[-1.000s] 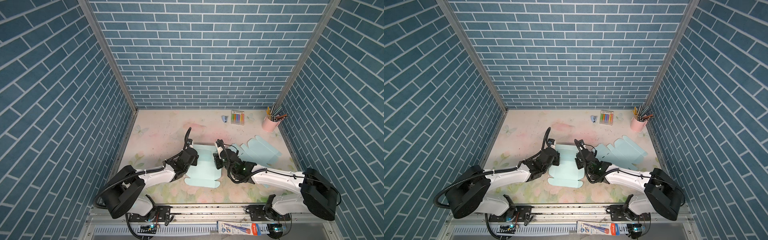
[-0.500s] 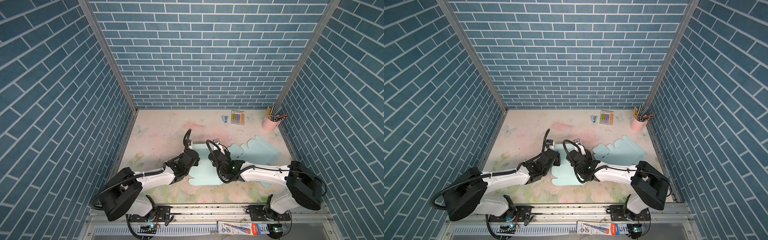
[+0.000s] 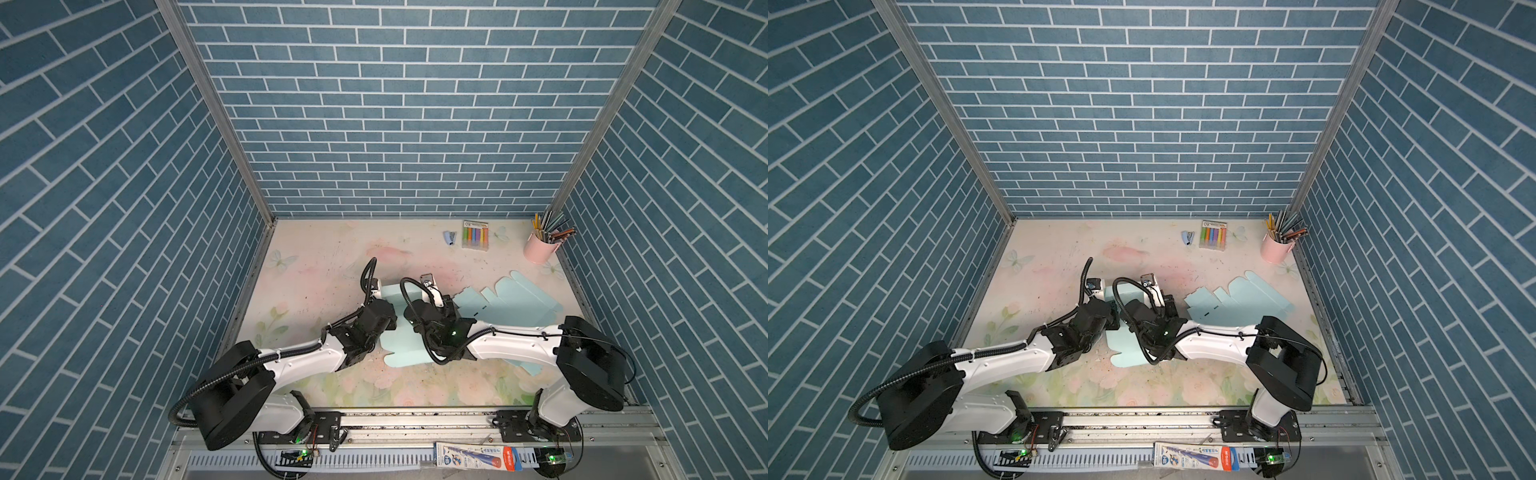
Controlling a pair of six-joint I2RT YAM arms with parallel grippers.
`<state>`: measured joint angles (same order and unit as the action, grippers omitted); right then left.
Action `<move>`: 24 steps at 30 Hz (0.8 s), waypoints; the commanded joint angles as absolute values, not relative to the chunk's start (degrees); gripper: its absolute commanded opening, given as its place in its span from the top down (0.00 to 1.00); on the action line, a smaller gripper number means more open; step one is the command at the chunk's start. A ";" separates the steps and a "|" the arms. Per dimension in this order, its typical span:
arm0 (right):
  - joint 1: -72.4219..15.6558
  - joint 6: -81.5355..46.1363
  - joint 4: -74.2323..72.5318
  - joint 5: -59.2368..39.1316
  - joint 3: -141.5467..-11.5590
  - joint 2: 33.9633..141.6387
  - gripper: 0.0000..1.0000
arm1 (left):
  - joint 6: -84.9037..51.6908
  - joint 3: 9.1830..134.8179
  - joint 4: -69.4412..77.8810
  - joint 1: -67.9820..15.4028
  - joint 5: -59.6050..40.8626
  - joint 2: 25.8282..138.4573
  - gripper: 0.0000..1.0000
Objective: Fold the paper box
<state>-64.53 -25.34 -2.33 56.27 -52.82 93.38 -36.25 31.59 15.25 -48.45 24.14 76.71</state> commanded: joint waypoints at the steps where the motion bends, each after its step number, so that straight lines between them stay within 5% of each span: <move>1: -64.68 -27.03 8.28 65.02 -54.99 96.39 1.00 | -37.52 31.20 17.38 -48.79 23.86 74.88 1.00; 8: -64.69 -31.84 7.55 62.92 -54.05 92.64 0.88 | -38.49 30.06 18.63 -48.79 24.60 76.08 1.00; 13: -64.62 -29.97 5.01 62.31 -52.46 91.93 1.00 | -39.11 29.53 19.43 -48.80 24.88 77.13 1.00; 20: -66.36 -29.48 4.44 64.69 -51.76 92.11 1.00 | -39.70 29.78 19.86 -48.80 25.23 78.69 1.00; 24: -67.70 -30.53 4.84 65.87 -51.86 91.44 0.85 | -39.83 30.21 19.85 -48.78 25.92 79.56 1.00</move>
